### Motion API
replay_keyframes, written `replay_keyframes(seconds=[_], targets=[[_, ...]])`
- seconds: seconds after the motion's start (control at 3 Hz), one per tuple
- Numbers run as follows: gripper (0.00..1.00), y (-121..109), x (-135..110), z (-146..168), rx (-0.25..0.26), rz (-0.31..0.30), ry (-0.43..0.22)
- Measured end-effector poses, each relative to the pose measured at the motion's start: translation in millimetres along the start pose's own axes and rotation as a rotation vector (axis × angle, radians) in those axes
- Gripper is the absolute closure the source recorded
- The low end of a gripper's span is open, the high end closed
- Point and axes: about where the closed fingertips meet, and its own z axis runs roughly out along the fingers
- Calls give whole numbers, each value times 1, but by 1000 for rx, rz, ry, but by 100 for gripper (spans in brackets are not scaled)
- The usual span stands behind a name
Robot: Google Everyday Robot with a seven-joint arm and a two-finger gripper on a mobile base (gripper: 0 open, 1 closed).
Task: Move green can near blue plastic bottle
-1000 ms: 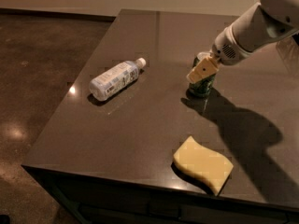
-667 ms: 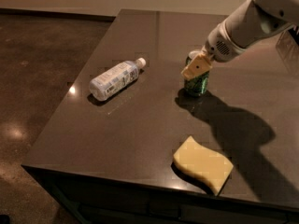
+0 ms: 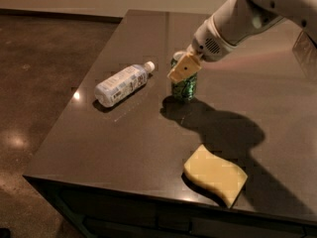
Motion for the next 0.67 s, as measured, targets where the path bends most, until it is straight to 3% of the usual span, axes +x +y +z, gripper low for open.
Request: replay_keyframes(seconds=[0.67], targets=[[100, 25, -38, 36, -70, -68, -66]])
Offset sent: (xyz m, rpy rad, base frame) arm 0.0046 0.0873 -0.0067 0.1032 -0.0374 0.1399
